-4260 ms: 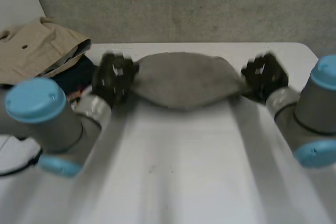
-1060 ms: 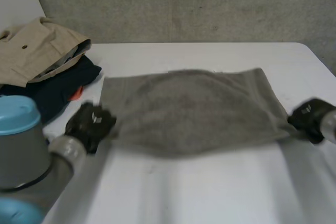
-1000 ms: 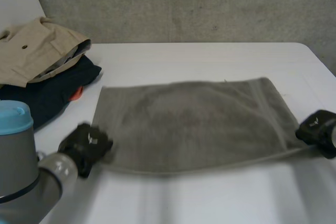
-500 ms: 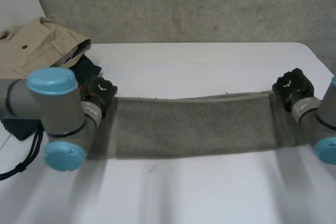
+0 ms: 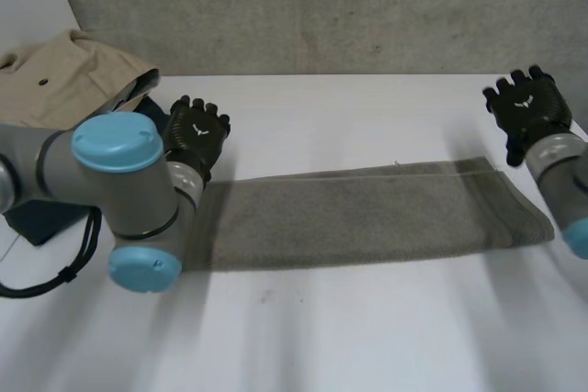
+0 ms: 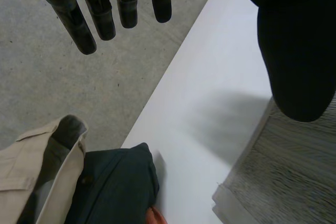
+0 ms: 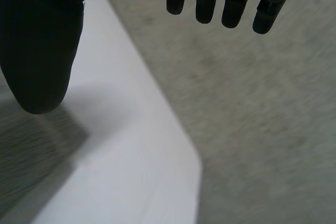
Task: Fold the laundry.
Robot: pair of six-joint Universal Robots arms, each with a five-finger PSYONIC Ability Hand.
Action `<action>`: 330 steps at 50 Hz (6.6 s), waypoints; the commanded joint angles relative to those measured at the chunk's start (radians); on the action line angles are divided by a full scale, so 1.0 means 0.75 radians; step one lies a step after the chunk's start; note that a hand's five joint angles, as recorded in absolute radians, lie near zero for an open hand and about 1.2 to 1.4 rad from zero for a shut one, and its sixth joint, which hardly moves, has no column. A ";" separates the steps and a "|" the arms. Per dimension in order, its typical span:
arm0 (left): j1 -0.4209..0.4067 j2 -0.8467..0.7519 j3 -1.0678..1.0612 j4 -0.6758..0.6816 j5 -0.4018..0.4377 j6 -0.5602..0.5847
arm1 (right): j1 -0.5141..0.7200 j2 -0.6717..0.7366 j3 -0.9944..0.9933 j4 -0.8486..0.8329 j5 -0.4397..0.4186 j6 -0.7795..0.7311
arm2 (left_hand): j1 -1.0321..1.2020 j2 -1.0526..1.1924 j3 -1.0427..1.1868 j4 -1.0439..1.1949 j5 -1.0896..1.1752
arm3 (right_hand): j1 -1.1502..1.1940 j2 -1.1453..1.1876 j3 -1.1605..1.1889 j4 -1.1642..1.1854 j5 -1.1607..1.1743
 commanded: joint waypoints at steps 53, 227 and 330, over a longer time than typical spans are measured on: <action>0.035 0.539 -0.470 0.026 0.008 -0.205 | 0.323 -0.195 0.223 -0.174 -0.107 -0.221 | -0.021 -0.040 -0.048 -0.039 -0.060 | 1.550 1.579 1.574 1.572 1.571; -0.151 0.494 -0.347 -0.207 0.171 -0.536 | 0.794 0.230 0.024 0.129 0.177 1.388 | 0.003 -0.016 -0.024 -0.015 -0.037 | 1.550 1.579 1.574 1.572 1.571; 0.261 0.472 0.094 -0.021 0.192 -0.487 | 0.082 -0.272 0.175 -0.377 -0.321 0.691 | 0.007 -0.012 -0.020 -0.011 -0.033 | -0.079 -0.050 -0.055 -0.057 -0.058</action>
